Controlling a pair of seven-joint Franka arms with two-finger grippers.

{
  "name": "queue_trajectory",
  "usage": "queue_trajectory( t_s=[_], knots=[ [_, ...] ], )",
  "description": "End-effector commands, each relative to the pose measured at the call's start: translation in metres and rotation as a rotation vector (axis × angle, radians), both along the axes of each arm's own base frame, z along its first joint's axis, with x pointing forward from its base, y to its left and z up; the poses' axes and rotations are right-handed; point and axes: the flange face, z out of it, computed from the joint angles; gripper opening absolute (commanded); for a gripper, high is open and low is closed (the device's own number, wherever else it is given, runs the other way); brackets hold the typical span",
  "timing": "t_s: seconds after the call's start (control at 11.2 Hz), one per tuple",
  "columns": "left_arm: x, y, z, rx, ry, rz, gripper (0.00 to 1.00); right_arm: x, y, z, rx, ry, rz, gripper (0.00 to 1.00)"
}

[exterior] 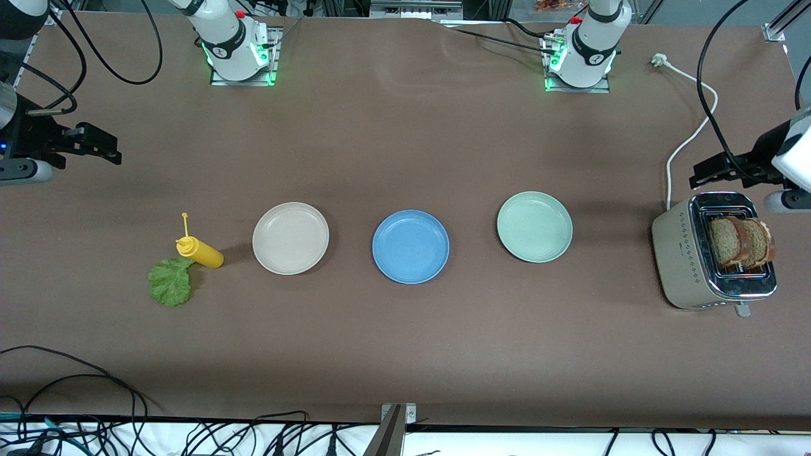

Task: Make sandwich in blue plate with both arms
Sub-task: 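Reach the left gripper down into the toaster and grasp a bread slice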

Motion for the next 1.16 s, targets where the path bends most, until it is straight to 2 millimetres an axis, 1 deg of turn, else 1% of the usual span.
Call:
queue_trajectory(
  t_s=[0.0,0.09,0.18,0.27,0.36,0.54,0.63,0.72,0.81,0.99,1.07],
  knots=[
    [0.013,0.033,-0.020,0.043,-0.011,0.021,1.00,-0.001,0.001,0.002,0.020,-0.002,0.014,1.00],
    [0.016,0.040,-0.028,0.043,-0.006,-0.002,1.00,-0.001,0.001,0.002,0.020,-0.002,0.014,1.00],
    [0.016,0.056,-0.031,0.045,-0.011,0.000,1.00,-0.001,0.000,0.002,0.020,-0.002,0.012,1.00],
    [0.019,0.063,-0.039,0.047,0.001,0.010,1.00,-0.001,0.000,0.002,0.020,-0.002,0.012,1.00],
    [0.021,0.073,-0.042,0.052,-0.015,0.001,1.00,-0.001,0.000,0.002,0.020,-0.002,0.012,1.00],
    [0.027,0.105,-0.061,0.048,-0.026,-0.041,1.00,-0.001,0.000,0.002,0.020,-0.002,0.012,1.00],
    [0.031,0.112,-0.070,0.053,-0.025,-0.043,1.00,-0.001,0.000,0.002,0.020,-0.002,0.012,1.00],
    [0.034,0.119,-0.076,0.060,-0.035,-0.033,1.00,-0.001,0.000,0.002,0.020,-0.002,0.012,1.00],
    [0.037,0.125,-0.087,0.063,-0.030,-0.029,1.00,-0.001,0.000,0.002,0.020,-0.002,0.012,1.00],
    [0.043,0.135,-0.106,0.047,-0.034,-0.030,1.00,-0.001,0.000,0.002,0.020,0.000,0.012,1.00],
    [0.046,0.136,-0.112,0.050,-0.038,-0.031,1.00,-0.001,0.000,0.002,0.020,0.000,0.012,1.00]
  ],
)
